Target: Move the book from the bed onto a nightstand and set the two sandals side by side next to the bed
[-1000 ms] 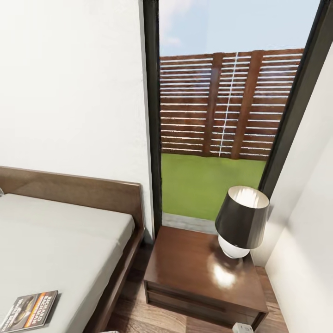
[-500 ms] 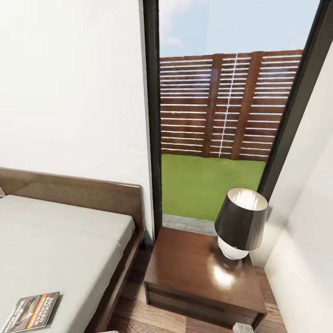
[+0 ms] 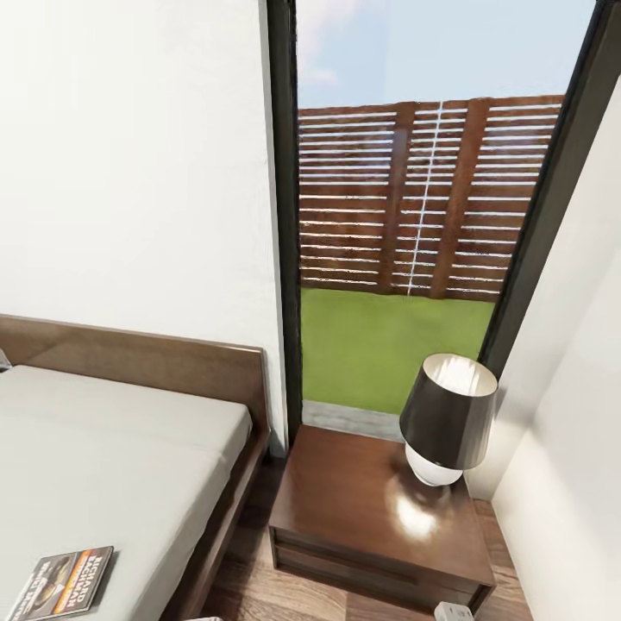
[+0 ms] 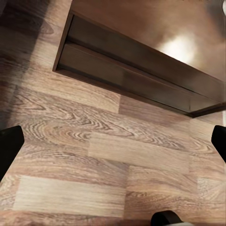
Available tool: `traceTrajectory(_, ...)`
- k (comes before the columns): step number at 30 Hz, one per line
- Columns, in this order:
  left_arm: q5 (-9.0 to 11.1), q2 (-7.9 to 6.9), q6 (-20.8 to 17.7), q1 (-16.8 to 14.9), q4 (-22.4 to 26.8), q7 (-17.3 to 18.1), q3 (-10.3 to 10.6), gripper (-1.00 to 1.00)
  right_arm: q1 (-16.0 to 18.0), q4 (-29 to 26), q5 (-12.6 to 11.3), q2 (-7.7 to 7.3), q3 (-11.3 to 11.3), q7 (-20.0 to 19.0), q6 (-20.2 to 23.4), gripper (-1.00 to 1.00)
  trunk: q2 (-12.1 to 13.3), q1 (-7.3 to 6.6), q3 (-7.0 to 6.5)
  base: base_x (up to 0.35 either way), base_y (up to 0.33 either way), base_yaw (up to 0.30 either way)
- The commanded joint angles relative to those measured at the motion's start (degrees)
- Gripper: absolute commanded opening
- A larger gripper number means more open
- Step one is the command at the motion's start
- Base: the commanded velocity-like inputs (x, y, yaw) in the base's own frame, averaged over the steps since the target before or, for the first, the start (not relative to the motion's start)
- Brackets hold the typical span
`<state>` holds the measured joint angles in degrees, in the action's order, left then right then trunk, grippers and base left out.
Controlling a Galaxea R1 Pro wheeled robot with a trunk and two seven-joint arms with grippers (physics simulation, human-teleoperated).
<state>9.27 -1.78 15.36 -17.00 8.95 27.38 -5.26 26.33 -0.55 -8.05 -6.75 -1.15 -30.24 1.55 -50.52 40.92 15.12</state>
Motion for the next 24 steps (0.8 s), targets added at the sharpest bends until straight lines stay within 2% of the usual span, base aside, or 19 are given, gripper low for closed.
traceTrajectory(1,0.1,0.0,-0.1,-0.1,-0.1,0.5,-0.5,1.0,0.0,0.0,-0.4,-0.01,-0.1,-0.2,0.1,1.0,0.4,-0.22,-0.11,0.0,0.0,0.0)
traceTrajectory(24,0.1,0.02,-0.1,-0.1,-0.1,0.5,-0.5,1.0,0.0,0.0,-0.4,-0.05,-0.1,-0.2,0.2,1.0,9.6,-5.27,-4.24,0.0,0.0,0.0)
